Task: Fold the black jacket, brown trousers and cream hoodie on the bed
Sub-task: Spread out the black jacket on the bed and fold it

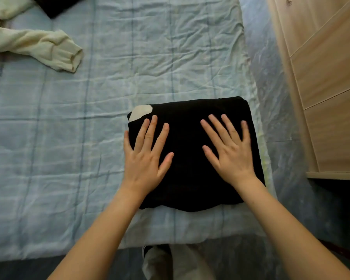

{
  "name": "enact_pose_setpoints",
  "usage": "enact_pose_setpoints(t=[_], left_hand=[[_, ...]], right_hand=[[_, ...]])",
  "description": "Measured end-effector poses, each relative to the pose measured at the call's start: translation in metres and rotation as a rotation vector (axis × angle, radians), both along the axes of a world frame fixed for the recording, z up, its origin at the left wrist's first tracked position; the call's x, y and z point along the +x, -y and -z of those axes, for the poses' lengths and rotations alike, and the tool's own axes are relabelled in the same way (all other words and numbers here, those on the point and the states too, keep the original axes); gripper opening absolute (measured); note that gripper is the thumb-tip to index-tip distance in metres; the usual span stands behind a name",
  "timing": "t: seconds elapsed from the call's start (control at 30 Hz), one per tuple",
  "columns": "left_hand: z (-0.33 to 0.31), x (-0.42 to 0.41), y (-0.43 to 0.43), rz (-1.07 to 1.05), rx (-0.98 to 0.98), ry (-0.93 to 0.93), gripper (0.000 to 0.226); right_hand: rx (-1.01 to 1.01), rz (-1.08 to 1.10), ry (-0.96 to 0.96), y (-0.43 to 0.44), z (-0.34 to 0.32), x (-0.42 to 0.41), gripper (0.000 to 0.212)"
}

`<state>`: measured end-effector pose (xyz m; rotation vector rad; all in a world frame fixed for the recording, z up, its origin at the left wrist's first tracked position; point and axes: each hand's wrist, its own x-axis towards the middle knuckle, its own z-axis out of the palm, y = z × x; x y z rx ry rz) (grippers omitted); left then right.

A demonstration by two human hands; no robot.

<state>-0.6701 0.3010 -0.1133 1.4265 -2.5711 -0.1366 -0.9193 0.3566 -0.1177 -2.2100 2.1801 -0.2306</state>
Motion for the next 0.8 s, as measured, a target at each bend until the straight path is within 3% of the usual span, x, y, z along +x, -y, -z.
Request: enact_pose_setpoints(t=[0.17,0.33,0.4,0.5,0.57,0.8], left_hand=[[0.010,0.014,-0.017,-0.056,0.050,-0.190,0.065],[0.000,0.012,-0.014,-0.082,0.115,-0.405,0.067],[-0.006,0.016,-0.019,-0.203,0.140,-0.503,0.076],[-0.015,0.020,-0.019,-0.476,0.418,-0.709,0.096],[-0.015,0.022,-0.020,-0.548,0.620,-0.827,0.104],[-0.013,0.032,-0.018,-0.489,0.762,-0.792,0.112]], right_hand=[[0.102,0.089,0.102,-0.021,0.006,-0.011,0.062],[0.029,0.188,0.448,-0.021,-0.005,-0.017,0.067],[0.038,0.273,0.543,-0.025,-0.012,-0.017,0.075],[0.097,0.408,0.688,-0.032,-0.020,-0.021,0.088],[0.141,0.458,0.835,-0.039,-0.019,-0.028,0.100],[0.338,0.505,0.835,-0.036,-0.029,-0.043,0.111]])
